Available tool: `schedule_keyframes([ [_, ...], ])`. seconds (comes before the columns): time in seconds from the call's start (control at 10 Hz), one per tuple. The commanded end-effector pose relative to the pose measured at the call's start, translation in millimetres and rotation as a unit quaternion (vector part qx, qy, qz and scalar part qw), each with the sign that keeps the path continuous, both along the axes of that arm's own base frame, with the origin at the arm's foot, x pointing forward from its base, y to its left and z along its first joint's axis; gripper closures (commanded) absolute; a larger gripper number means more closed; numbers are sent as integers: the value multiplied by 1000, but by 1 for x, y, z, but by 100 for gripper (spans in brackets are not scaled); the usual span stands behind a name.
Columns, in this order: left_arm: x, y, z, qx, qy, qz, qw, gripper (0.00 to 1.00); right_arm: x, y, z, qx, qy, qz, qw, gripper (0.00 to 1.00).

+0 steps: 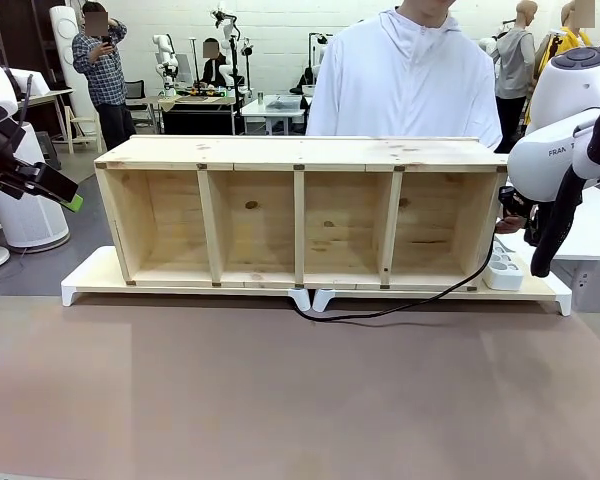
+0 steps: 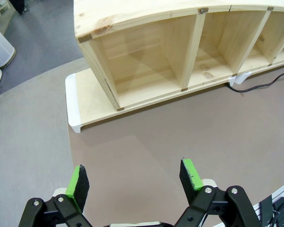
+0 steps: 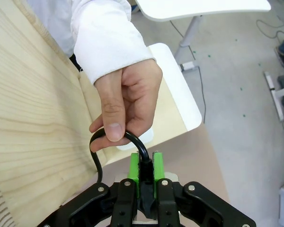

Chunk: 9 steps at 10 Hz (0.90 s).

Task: Perform cable management.
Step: Release the Power Cable when the human grasps it.

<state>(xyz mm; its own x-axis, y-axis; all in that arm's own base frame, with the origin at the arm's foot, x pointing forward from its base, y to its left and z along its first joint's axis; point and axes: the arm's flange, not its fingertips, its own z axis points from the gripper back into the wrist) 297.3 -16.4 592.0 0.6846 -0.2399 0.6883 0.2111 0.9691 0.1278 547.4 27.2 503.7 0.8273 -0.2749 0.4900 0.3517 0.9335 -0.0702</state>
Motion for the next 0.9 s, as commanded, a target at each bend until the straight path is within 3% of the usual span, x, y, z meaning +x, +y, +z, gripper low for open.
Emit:
schedule_keyframes([
  [0.0,2,0,0,-1,-6,1,1000,0,0,2,0,-3,0,5,1000,86],
  [0.2,2,0,0,-1,-6,1,1000,0,0,2,0,-3,0,5,1000,86],
  [0.3,2,0,0,-1,-6,1,1000,0,0,0,0,0,0,0,1000,66],
  [0.4,2,0,0,-1,-6,1,1000,0,0,-1,1,3,-4,-2,1000,66],
  [0.5,2,0,0,-1,-6,1,1000,0,0,-2,1,1,-2,-3,1000,46],
  [0.6,2,0,0,-1,-6,1,1000,0,0,-3,1,3,-2,-2,1000,63],
  [0.7,2,0,0,-1,-6,1,1000,0,0,-4,2,5,-2,-2,1000,27],
  [0.8,2,0,0,-1,-6,1,1000,0,1,-4,2,6,-1,-2,1000,43],
])
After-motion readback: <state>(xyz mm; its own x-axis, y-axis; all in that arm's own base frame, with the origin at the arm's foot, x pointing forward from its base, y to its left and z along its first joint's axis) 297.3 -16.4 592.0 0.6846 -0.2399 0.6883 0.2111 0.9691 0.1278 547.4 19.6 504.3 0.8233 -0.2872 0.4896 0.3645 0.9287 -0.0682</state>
